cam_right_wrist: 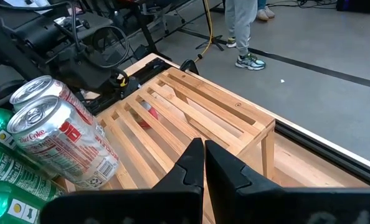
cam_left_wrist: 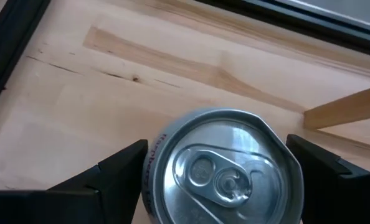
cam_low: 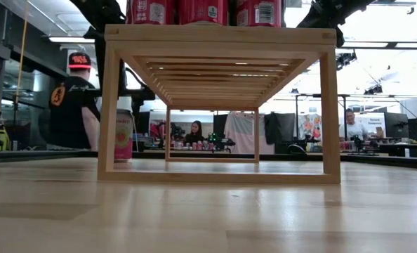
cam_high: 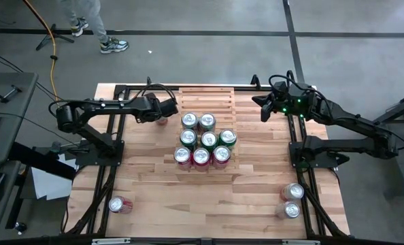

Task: Place canned beverage on shelf
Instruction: Put the top white-pink soda can on the shelf

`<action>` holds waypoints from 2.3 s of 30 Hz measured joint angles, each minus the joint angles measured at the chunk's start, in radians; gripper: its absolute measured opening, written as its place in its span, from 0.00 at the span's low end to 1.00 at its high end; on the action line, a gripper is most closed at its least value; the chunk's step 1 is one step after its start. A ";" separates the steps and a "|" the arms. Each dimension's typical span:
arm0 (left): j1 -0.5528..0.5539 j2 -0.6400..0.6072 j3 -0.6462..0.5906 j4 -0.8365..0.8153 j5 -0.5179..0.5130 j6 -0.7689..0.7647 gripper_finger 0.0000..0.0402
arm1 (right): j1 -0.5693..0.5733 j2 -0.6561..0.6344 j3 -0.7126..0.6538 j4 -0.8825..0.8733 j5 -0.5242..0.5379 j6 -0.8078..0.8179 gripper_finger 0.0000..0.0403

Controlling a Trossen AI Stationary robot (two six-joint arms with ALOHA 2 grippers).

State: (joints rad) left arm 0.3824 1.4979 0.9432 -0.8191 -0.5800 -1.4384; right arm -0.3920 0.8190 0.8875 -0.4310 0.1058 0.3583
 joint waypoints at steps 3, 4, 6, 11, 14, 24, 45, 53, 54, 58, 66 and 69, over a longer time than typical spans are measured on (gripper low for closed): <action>0.000 0.000 0.000 0.001 -0.004 0.005 0.67 | 0.000 0.000 0.000 0.000 0.000 0.000 0.00; 0.000 0.000 0.000 0.002 -0.005 0.011 0.64 | 0.000 0.000 0.000 0.000 0.000 0.000 0.00; 0.000 -0.001 0.000 0.002 -0.006 0.018 0.57 | 0.000 0.000 0.000 0.000 0.000 0.000 0.00; 0.000 -0.003 0.000 0.005 -0.011 0.053 0.49 | 0.000 0.000 0.000 0.000 0.000 0.000 0.00; 0.000 -0.013 0.000 -0.005 -0.012 0.097 0.49 | 0.000 0.000 0.000 0.000 0.000 0.002 0.00; 0.046 -0.185 -0.001 -0.074 -0.054 0.293 0.49 | 0.000 0.000 0.000 0.000 0.000 0.007 0.00; 0.246 -0.211 0.564 0.095 0.786 1.590 0.50 | 0.000 0.000 0.000 0.002 0.000 0.009 0.00; 0.254 0.068 0.815 -0.100 0.835 1.827 0.50 | 0.000 0.000 0.000 -0.001 -0.038 0.054 0.00; 0.255 0.097 0.845 -0.124 0.833 1.844 0.50 | 0.000 0.000 0.000 -0.005 -0.045 0.058 0.00; 0.261 0.194 0.926 -0.251 0.838 1.860 0.50 | 0.000 0.000 0.000 -0.023 -0.054 0.071 0.00; 0.259 0.263 0.951 -0.283 0.838 1.886 0.50 | 0.000 0.000 0.000 -0.048 -0.054 0.090 0.00; 0.259 0.266 0.950 -0.284 0.838 1.887 0.51 | 0.000 0.000 0.000 -0.051 -0.054 0.090 0.00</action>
State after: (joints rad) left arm 0.6411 1.7640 1.8931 -1.1035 0.2577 0.4488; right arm -0.3920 0.8192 0.8879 -0.4816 0.0521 0.4480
